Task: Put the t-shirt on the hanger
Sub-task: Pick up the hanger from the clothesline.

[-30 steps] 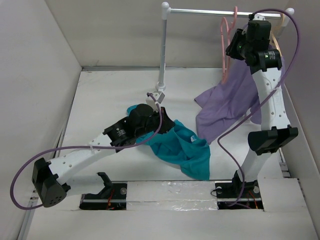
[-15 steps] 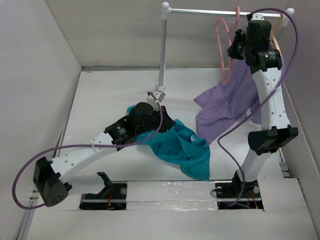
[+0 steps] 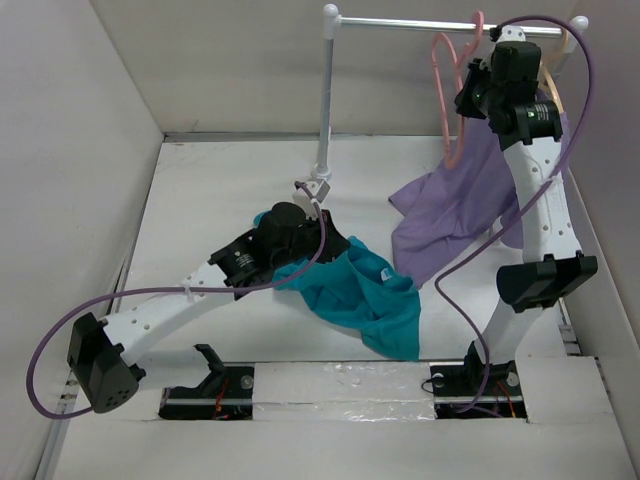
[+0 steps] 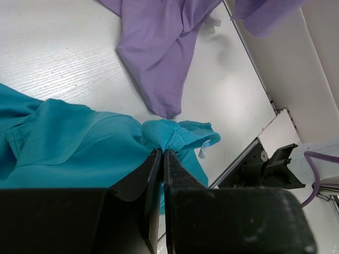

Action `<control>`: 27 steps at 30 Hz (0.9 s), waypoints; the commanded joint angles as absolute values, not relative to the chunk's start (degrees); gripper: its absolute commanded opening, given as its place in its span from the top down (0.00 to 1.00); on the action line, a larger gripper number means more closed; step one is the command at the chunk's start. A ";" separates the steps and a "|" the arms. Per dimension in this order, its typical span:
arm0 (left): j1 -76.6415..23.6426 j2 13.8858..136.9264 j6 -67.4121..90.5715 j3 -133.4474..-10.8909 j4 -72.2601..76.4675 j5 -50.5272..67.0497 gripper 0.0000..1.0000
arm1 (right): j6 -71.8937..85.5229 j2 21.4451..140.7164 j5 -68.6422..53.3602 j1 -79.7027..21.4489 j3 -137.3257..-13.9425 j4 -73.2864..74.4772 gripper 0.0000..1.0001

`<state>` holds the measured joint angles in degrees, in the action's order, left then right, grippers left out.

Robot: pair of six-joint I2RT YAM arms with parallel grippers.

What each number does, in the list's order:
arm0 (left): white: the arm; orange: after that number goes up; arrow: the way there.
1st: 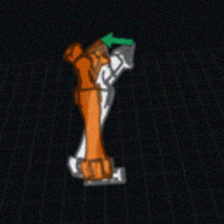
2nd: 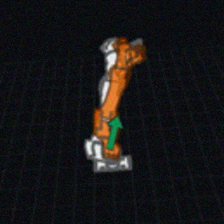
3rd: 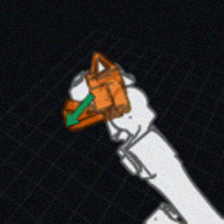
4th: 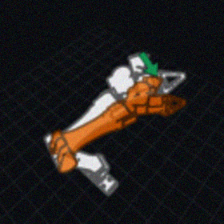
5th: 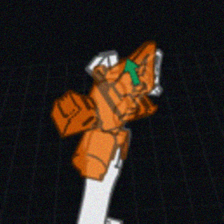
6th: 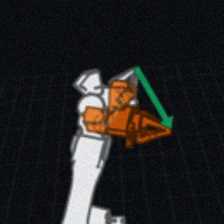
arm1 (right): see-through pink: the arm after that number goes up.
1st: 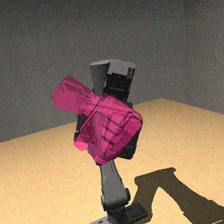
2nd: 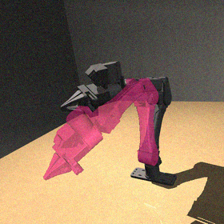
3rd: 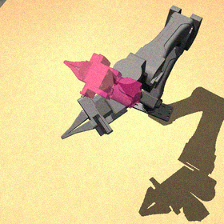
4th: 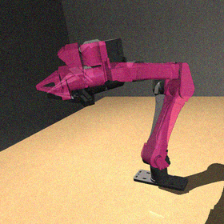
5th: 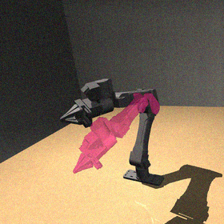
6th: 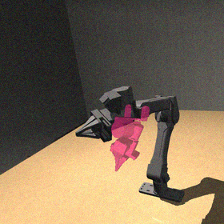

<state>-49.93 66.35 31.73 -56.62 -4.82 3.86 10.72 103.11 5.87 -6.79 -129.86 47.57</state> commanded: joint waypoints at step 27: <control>-40.69 74.53 30.41 -67.14 -1.58 5.80 1.00 | 17.40 55.04 -18.01 -13.44 -88.34 43.31 1.00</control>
